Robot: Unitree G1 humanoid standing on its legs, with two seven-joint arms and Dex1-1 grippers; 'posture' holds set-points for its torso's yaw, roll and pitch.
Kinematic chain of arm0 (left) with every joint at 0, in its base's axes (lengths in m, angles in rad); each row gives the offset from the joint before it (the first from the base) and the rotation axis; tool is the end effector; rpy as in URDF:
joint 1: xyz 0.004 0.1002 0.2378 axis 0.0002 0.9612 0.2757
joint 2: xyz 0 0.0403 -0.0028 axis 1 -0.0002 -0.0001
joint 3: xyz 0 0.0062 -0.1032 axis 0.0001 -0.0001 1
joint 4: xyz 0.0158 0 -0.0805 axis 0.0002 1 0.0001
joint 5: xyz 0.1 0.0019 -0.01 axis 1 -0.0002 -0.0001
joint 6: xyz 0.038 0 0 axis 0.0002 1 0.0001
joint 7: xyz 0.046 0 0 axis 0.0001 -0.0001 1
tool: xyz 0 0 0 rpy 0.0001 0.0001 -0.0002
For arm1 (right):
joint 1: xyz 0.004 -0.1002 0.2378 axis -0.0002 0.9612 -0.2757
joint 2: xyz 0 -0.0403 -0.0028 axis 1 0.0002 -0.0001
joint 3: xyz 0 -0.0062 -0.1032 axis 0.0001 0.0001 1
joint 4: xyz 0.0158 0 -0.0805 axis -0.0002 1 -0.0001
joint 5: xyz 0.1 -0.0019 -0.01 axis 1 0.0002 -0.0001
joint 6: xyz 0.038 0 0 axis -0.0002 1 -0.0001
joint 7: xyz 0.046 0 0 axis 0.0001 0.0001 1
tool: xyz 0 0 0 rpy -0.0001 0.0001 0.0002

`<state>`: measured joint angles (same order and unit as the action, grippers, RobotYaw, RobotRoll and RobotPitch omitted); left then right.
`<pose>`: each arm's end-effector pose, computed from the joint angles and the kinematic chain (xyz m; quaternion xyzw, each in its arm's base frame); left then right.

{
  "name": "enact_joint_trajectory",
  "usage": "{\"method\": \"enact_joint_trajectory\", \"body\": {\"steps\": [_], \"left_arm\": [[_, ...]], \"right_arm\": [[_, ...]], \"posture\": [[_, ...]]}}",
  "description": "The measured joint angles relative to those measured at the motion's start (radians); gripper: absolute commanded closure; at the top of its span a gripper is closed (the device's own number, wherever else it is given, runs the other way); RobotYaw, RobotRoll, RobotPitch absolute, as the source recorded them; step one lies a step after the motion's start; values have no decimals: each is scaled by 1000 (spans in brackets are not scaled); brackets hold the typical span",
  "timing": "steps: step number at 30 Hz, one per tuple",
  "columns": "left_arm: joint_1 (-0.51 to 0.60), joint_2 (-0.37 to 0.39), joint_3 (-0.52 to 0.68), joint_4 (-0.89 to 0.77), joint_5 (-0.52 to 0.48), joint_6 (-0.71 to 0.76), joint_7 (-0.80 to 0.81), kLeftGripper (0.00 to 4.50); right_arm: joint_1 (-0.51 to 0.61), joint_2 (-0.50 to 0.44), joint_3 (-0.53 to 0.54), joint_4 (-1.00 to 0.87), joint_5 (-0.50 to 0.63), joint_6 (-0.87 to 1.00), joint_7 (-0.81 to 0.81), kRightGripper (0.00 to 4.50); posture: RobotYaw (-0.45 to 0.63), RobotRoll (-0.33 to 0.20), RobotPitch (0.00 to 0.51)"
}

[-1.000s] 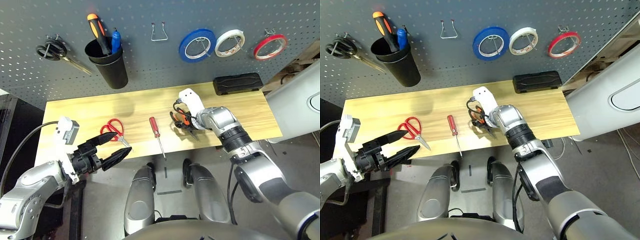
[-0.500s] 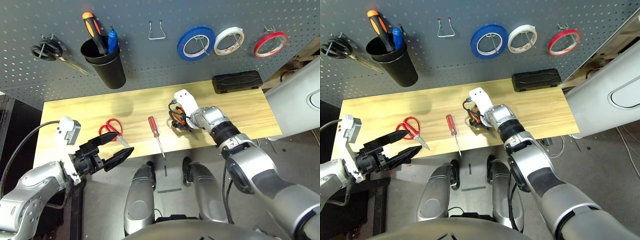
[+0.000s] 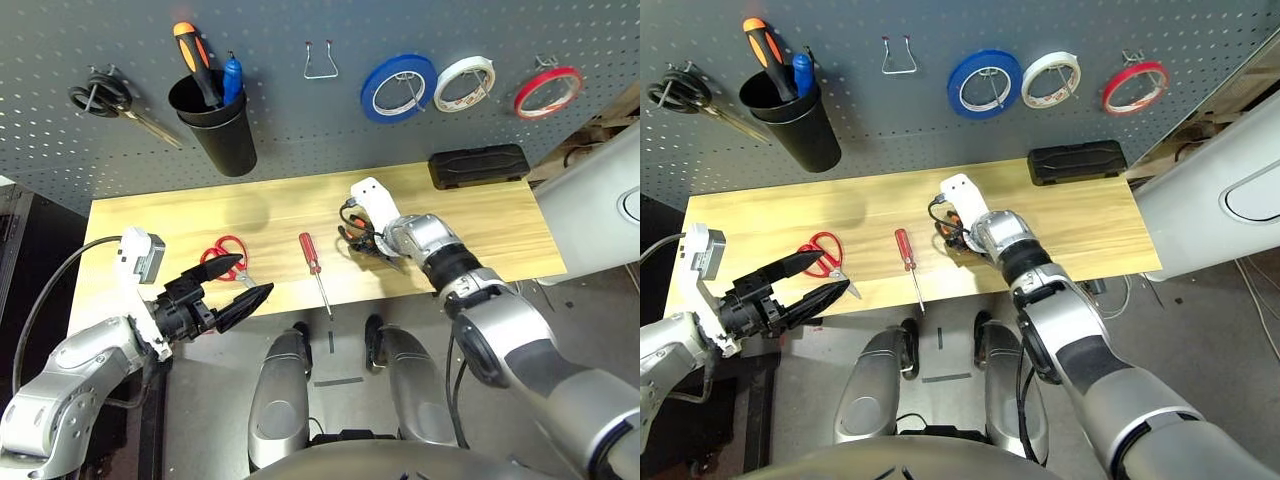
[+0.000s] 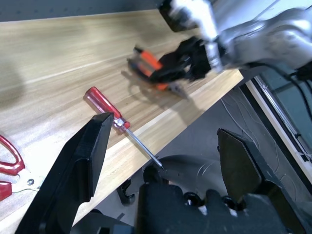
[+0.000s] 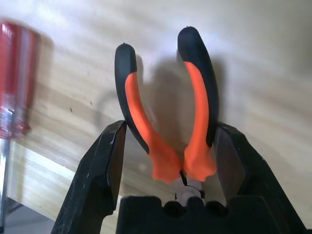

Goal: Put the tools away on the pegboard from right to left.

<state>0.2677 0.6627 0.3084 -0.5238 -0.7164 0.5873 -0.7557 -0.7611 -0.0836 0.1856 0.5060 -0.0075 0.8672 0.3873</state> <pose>0.1480 0.2644 0.1273 -0.0262 0.1256 -0.3739 0.9185 0.3175 -0.0985 0.1040 -0.1068 0.3313 0.2642 0.8995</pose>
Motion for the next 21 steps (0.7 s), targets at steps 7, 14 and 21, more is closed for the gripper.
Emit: {"method": "enact_joint_trajectory", "body": {"steps": [7,14,21], "left_arm": [[-6,4,37,35,5,-41,-19,0],[-67,-19,143,123,-34,-82,-20,0],[-145,-15,196,197,-39,-130,-39,0]], "right_arm": [[151,-51,21,-506,22,59,23,1488],[185,-90,-1,-647,63,-2,48,1488],[175,-103,-69,-655,125,-143,81,1528]], "posture": [[59,0,191],[65,0,135],[68,0,107]]}}
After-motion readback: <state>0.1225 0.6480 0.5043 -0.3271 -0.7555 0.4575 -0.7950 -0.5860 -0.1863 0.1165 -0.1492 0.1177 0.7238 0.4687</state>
